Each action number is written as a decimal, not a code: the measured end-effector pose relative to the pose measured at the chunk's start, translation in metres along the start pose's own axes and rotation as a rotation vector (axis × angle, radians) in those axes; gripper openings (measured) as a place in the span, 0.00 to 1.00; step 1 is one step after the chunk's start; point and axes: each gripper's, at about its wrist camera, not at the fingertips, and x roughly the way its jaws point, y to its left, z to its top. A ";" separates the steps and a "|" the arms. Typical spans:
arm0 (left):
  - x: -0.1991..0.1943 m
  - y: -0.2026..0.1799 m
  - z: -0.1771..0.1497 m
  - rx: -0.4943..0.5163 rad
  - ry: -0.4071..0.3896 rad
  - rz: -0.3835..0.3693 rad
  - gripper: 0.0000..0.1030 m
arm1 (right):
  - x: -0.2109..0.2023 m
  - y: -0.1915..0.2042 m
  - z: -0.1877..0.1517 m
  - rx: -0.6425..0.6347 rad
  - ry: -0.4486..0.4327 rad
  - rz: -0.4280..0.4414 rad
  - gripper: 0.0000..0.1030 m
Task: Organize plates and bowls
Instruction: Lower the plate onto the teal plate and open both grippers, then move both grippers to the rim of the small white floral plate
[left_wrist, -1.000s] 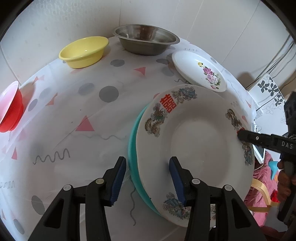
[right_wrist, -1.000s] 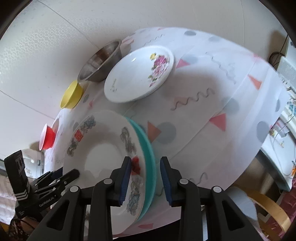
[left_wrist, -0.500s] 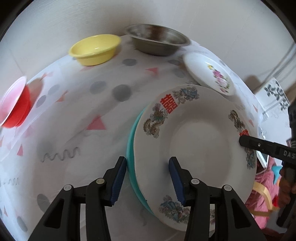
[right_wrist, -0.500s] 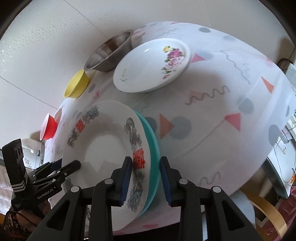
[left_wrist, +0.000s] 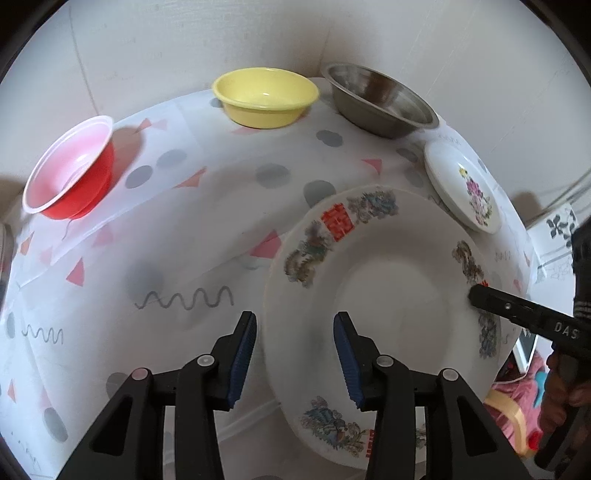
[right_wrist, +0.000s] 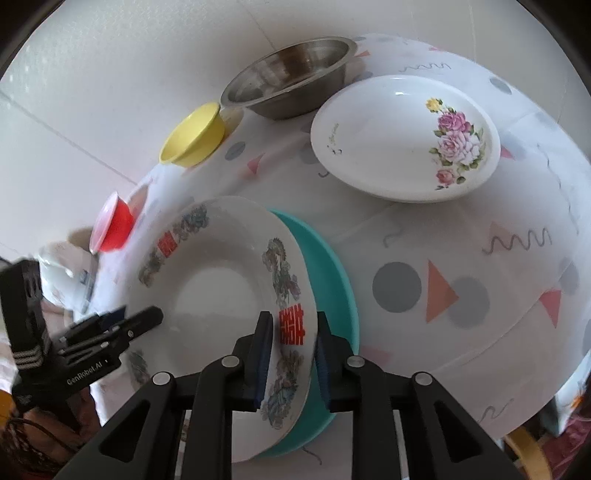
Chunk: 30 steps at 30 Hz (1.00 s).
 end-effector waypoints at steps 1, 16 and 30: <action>-0.002 0.003 0.002 -0.014 -0.002 0.004 0.45 | -0.005 -0.005 0.001 0.026 -0.014 0.018 0.22; -0.015 -0.043 0.074 0.058 -0.087 -0.064 0.67 | -0.053 -0.074 0.037 0.153 -0.192 -0.108 0.28; 0.039 -0.109 0.122 0.144 0.007 -0.085 0.69 | -0.047 -0.121 0.091 0.217 -0.234 -0.171 0.28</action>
